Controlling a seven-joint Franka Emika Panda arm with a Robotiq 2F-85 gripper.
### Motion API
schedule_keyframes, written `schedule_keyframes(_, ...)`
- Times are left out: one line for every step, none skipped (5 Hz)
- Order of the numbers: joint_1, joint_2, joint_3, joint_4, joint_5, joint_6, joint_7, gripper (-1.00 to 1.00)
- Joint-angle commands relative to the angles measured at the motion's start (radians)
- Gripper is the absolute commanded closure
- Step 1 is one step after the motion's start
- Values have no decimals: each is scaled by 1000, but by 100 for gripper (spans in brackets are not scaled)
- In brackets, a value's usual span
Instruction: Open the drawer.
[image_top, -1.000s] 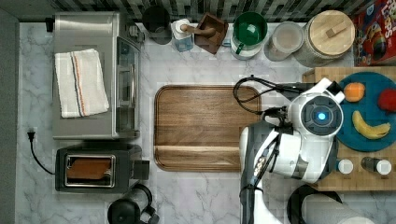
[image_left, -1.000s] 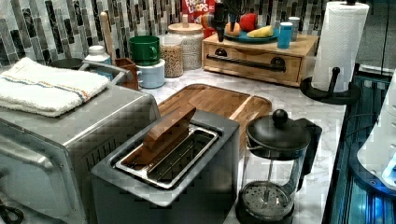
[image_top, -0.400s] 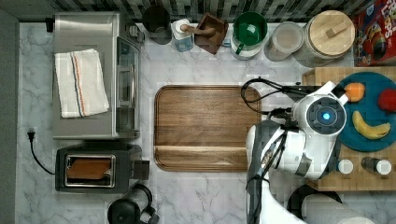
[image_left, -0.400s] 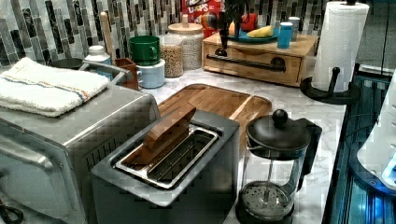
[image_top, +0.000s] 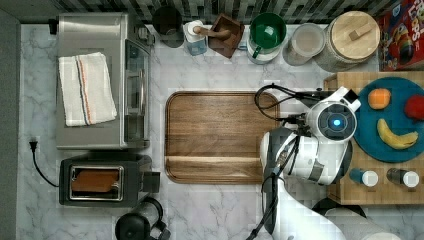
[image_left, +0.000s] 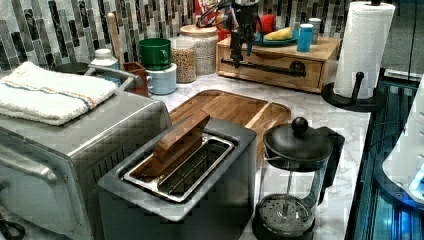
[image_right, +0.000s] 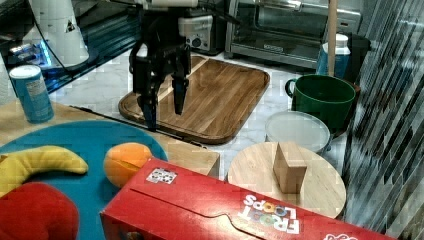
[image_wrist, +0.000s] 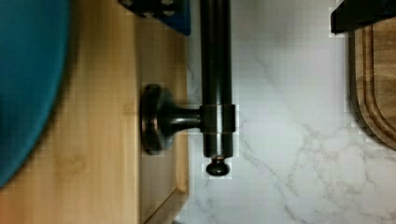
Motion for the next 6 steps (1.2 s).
schedule_keyframes(-36,20,0,6,-53,16,-25,-100)
schedule_keyframes(-47,52,14,23,-45,41,-26,-100)
schedule_keyframes(-60,75,37,38,-12,33,-47,-100)
schedule_keyframes(-44,56,46,28,-1,-24,-14,-100)
schedule_keyframes(-15,9,57,-6,-8,-71,62,-100)
schedule_keyframes(-39,-5,121,-8,62,-123,-28,-100)
